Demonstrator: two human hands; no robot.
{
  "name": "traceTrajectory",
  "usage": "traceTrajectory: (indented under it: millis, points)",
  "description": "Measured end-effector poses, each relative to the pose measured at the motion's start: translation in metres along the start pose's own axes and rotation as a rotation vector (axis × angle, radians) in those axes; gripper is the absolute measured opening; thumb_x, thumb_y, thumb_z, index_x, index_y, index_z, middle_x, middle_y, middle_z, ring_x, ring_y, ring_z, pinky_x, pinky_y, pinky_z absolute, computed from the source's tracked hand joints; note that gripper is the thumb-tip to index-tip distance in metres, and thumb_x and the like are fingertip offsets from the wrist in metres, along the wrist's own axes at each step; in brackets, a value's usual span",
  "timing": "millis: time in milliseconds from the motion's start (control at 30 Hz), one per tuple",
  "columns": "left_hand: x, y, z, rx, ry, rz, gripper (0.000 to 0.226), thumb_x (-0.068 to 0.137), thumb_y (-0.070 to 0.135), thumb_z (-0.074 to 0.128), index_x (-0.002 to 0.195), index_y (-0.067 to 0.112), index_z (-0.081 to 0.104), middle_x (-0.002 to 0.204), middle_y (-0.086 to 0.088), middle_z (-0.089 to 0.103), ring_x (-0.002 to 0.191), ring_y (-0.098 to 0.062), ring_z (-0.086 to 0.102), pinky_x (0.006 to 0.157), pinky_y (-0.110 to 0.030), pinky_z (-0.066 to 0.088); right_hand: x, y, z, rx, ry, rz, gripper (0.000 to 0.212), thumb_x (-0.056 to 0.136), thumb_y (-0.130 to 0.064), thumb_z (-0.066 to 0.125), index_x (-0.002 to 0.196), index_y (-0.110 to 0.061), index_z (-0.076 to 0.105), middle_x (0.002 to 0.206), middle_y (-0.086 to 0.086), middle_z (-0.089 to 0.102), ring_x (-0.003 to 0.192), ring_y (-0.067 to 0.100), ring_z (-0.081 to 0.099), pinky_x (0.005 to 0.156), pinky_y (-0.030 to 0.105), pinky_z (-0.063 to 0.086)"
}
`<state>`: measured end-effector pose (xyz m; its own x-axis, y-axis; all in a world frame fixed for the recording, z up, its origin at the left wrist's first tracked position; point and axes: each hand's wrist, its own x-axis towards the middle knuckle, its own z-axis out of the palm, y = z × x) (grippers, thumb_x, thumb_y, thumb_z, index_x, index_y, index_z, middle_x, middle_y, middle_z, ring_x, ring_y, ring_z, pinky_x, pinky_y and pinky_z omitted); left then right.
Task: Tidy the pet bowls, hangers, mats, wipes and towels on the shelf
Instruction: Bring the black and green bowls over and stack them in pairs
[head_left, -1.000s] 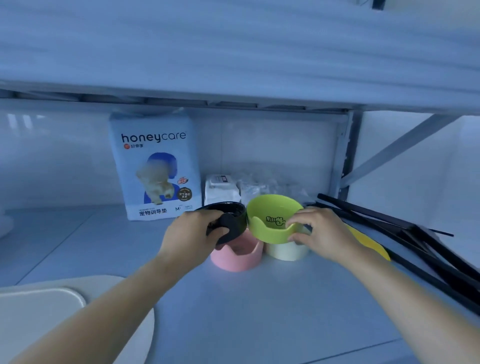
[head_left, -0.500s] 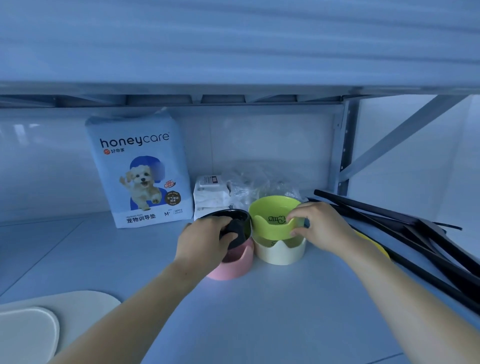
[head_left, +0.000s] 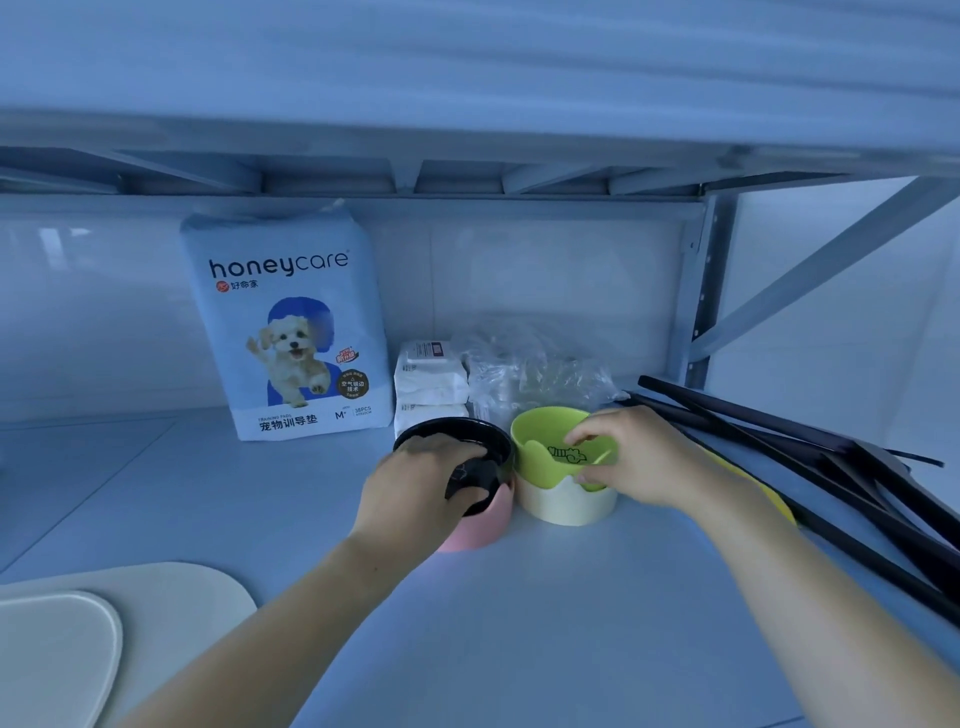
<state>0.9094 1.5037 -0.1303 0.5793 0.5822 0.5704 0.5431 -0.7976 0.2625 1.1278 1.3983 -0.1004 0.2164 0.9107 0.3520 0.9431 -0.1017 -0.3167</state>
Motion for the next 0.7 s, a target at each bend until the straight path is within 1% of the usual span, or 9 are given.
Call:
traceTrajectory:
  millis: [67, 133, 200, 267, 367, 433, 467, 600, 700]
  points:
    - [-0.004, -0.008, -0.005, -0.078, 0.047, -0.035, 0.042, 0.078, 0.038, 0.069, 0.118, 0.037, 0.058, 0.119, 0.019, 0.055, 0.112, -0.009, 0.047, 0.08, -0.023, 0.043, 0.0, -0.02, 0.008, 0.035, 0.048, -0.044, 0.036, 0.075, -0.03, 0.077, 0.11, -0.025, 0.067, 0.112, -0.011, 0.064, 0.09, 0.008, 0.059, 0.079, 0.021, 0.041]
    - [-0.009, -0.02, -0.008, -0.132, 0.123, -0.065, 0.043, 0.076, 0.041, 0.071, 0.116, 0.035, 0.058, 0.116, 0.02, 0.052, 0.108, -0.006, 0.047, 0.079, -0.021, 0.042, 0.005, -0.038, 0.021, 0.041, 0.111, -0.122, 0.035, 0.077, -0.029, 0.075, 0.11, -0.022, 0.069, 0.116, -0.008, 0.064, 0.104, 0.012, 0.058, 0.085, 0.019, 0.039]
    - [-0.018, -0.032, -0.007, -0.262, 0.184, -0.154, 0.039, 0.08, 0.042, 0.067, 0.117, 0.033, 0.058, 0.117, 0.02, 0.049, 0.104, -0.002, 0.049, 0.075, -0.012, 0.038, 0.01, -0.053, 0.033, 0.073, 0.164, -0.174, 0.033, 0.078, -0.028, 0.074, 0.11, -0.021, 0.069, 0.121, -0.009, 0.062, 0.112, 0.01, 0.055, 0.09, 0.014, 0.036]
    - [-0.027, -0.042, -0.001, -0.424, 0.159, -0.271, 0.038, 0.086, 0.04, 0.059, 0.123, 0.033, 0.054, 0.122, 0.018, 0.047, 0.108, -0.002, 0.049, 0.074, -0.006, 0.036, 0.012, -0.064, 0.044, 0.135, 0.183, -0.186, 0.033, 0.079, -0.028, 0.073, 0.111, -0.02, 0.069, 0.122, -0.011, 0.061, 0.111, 0.007, 0.055, 0.09, 0.011, 0.035]
    - [-0.034, -0.051, 0.01, -0.56, 0.005, -0.327, 0.045, 0.089, 0.039, 0.055, 0.133, 0.037, 0.042, 0.127, 0.019, 0.043, 0.12, -0.004, 0.044, 0.084, -0.015, 0.041, 0.009, -0.069, 0.061, 0.184, 0.155, -0.201, 0.033, 0.081, -0.029, 0.072, 0.113, -0.021, 0.067, 0.116, -0.011, 0.064, 0.097, 0.002, 0.059, 0.083, 0.013, 0.041]
    - [-0.034, -0.053, 0.012, -0.6, -0.053, -0.309, 0.055, 0.087, 0.038, 0.058, 0.138, 0.037, 0.036, 0.133, 0.02, 0.042, 0.123, -0.005, 0.043, 0.087, -0.019, 0.042, 0.006, -0.069, 0.07, 0.19, 0.179, -0.204, 0.032, 0.082, -0.029, 0.071, 0.112, -0.023, 0.067, 0.109, -0.013, 0.065, 0.077, -0.007, 0.051, 0.071, 0.008, 0.036]
    - [-0.034, -0.054, 0.013, -0.588, -0.072, -0.297, 0.06, 0.086, 0.038, 0.06, 0.139, 0.035, 0.033, 0.135, 0.019, 0.041, 0.123, -0.006, 0.043, 0.088, -0.02, 0.042, 0.006, -0.068, 0.074, 0.193, 0.2, -0.202, 0.031, 0.082, -0.029, 0.071, 0.112, -0.024, 0.067, 0.107, -0.013, 0.065, 0.073, -0.006, 0.046, 0.069, 0.007, 0.032]
    - [-0.033, -0.056, 0.018, -0.507, -0.103, -0.264, 0.078, 0.078, 0.033, 0.071, 0.141, 0.033, 0.025, 0.141, 0.012, 0.035, 0.125, -0.009, 0.042, 0.101, -0.031, 0.041, 0.005, -0.067, 0.082, 0.164, 0.257, -0.205, 0.028, 0.083, -0.03, 0.068, 0.111, -0.025, 0.065, 0.106, -0.015, 0.065, 0.082, 0.007, 0.051, 0.074, 0.016, 0.036]
    - [-0.032, -0.058, 0.02, -0.527, -0.103, -0.255, 0.081, 0.077, 0.033, 0.073, 0.14, 0.034, 0.023, 0.141, 0.014, 0.036, 0.123, -0.008, 0.044, 0.1, -0.03, 0.041, 0.005, -0.066, 0.083, 0.2, 0.308, -0.196, 0.026, 0.083, -0.029, 0.07, 0.107, -0.022, 0.066, 0.102, -0.012, 0.067, 0.085, 0.011, 0.056, 0.075, 0.019, 0.041]
